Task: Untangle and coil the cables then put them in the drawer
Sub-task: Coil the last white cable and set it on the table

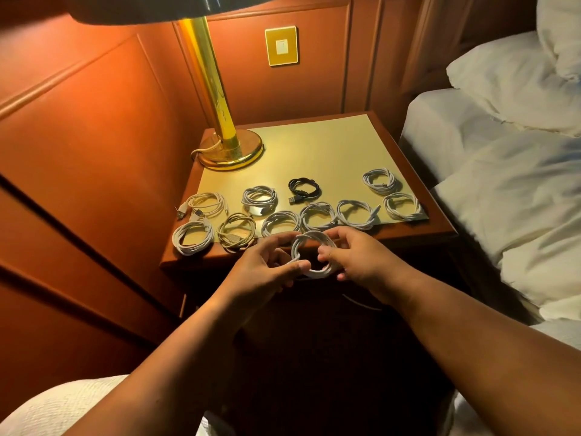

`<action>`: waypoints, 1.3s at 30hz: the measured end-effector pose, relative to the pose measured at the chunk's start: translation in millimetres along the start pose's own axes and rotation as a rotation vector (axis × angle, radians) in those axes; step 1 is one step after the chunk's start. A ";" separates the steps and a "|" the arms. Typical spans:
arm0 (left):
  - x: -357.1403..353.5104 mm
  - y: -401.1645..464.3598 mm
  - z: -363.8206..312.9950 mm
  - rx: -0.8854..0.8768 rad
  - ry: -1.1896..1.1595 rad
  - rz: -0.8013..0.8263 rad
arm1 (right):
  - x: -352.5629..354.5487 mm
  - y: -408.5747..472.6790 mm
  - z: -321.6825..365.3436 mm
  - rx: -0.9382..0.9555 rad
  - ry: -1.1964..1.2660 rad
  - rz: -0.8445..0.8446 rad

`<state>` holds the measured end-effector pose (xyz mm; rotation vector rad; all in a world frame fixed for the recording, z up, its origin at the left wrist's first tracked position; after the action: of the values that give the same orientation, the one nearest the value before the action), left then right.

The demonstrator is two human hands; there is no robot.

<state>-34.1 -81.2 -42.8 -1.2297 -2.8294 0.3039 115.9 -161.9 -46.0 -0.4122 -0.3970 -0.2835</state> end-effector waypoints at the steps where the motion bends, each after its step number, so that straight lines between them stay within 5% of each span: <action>1: 0.0 1.4 1.2 -0.009 0.035 0.033 | -0.7 -0.6 1.4 0.029 -0.059 0.011; 4: -1.7 3.2 3.5 -0.055 0.115 0.114 | -6.9 -1.7 3.9 0.089 -0.051 0.068; 7: -1.6 2.8 -1.6 -0.143 -0.019 0.083 | -12.9 -2.6 4.5 -0.012 0.299 0.205; 15: 16.9 -4.5 -2.3 -0.500 0.128 -0.466 | -29.5 -7.7 14.3 0.012 0.795 0.347; 20: 7.2 -8.6 8.7 -0.291 -0.319 -0.430 | -32.1 -8.1 11.3 0.104 0.736 0.303; 28: 1.9 -5.9 13.3 -0.201 -0.252 -0.365 | -28.8 -2.8 3.3 0.089 0.594 0.129; 39: -16.4 -5.4 11.5 0.034 -0.666 -0.206 | -15.3 -11.1 2.5 0.085 0.175 -0.049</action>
<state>-28.1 -98.6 -52.4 -0.9436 -3.4339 0.8925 97.8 -167.7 -46.8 -0.2918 -0.2469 -0.3462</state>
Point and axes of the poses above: each hand's wrist, its own y-axis towards the middle knuckle, its own x-axis out of the back of the hand, z = x × y, the point moved 5 cm from there along y, towards the middle knuckle, and after that the axes turned 12 degrees about -y, right-handed, at the moved point
